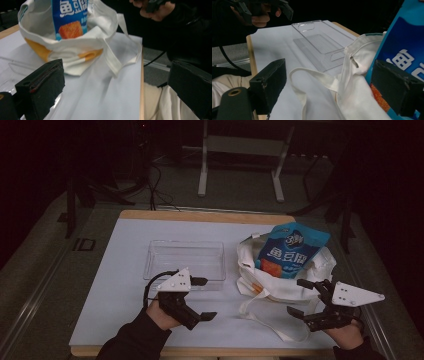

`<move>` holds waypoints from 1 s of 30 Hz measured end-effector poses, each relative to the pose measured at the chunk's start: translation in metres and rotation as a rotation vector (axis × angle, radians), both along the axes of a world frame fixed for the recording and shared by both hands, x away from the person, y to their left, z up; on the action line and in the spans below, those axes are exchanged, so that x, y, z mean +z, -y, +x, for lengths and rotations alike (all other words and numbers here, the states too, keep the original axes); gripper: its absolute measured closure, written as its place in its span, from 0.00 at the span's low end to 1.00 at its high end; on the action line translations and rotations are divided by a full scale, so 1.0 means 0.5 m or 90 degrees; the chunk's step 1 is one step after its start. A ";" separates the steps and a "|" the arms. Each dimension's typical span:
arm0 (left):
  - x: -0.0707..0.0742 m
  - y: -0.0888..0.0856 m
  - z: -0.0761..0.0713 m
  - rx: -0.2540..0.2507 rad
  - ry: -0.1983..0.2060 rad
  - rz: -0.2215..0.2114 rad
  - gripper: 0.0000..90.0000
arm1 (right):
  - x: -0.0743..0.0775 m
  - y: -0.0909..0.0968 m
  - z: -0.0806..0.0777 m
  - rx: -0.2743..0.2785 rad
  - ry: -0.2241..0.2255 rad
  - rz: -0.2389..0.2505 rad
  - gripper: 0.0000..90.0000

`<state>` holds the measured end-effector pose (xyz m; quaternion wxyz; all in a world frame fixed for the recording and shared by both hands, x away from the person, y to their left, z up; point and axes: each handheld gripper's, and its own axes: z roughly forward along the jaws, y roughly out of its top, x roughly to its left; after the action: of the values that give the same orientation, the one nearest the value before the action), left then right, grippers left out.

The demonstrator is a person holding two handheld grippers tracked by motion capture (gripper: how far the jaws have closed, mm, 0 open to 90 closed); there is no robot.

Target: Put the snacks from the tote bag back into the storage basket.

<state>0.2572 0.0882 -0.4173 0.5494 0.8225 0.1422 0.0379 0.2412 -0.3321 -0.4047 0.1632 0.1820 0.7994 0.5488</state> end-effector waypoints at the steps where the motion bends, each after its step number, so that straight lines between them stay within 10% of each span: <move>1: 0.002 0.004 0.005 0.004 0.001 -0.001 0.02 | 0.002 0.002 0.002 0.002 0.001 0.000 0.15; 30: 0.058 0.157 0.172 -0.016 0.051 -0.037 0.02 | 0.029 0.098 0.075 -0.074 0.009 0.000 0.16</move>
<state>0.3433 0.0095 -0.3884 0.5787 0.8058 0.1106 0.0597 0.2786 -0.3809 -0.3904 0.2002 0.2241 0.7866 0.5394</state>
